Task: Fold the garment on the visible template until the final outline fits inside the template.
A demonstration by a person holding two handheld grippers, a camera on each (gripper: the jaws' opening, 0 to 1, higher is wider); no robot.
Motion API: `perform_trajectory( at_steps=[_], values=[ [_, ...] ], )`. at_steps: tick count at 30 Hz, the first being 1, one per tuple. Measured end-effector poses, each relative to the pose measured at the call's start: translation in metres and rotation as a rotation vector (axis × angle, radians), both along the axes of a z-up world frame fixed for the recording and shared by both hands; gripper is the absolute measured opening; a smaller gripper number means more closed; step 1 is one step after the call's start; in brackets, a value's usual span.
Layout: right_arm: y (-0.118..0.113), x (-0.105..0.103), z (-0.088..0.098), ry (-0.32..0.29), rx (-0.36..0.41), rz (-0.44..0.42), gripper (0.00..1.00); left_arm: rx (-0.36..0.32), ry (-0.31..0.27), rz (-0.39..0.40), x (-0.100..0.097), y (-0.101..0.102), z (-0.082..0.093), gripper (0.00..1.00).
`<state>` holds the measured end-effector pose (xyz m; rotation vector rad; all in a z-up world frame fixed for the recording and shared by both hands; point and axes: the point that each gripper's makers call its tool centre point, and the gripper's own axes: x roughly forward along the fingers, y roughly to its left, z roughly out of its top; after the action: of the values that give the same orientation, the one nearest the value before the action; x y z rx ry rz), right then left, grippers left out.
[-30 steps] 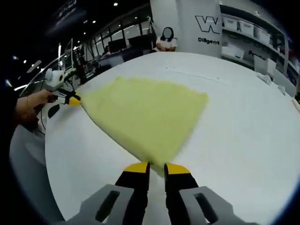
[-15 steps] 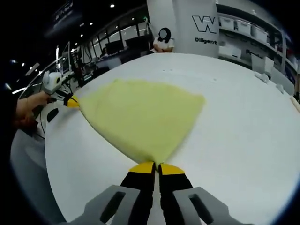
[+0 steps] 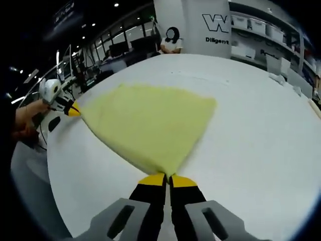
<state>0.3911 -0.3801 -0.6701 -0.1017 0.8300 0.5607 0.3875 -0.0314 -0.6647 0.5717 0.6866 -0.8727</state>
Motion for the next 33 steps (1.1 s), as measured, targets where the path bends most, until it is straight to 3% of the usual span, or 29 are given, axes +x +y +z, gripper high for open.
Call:
perform_trajectory(
  at_steps=[7, 26, 33],
  values=[
    [-0.001, -0.002, -0.003, 0.017, -0.031, -0.008, 0.0, 0.051, -0.009, -0.018, -0.007, 0.0, -0.007, 0.0],
    [0.001, -0.027, -0.004, 0.044, -0.039, 0.009, 0.0, 0.042, 0.012, -0.007, -0.023, 0.004, -0.007, 0.0],
    [0.002, -0.038, -0.005, 0.048, -0.029, 0.005, 0.0, 0.006, 0.03, 0.017, -0.033, 0.006, -0.007, 0.0]
  ],
)
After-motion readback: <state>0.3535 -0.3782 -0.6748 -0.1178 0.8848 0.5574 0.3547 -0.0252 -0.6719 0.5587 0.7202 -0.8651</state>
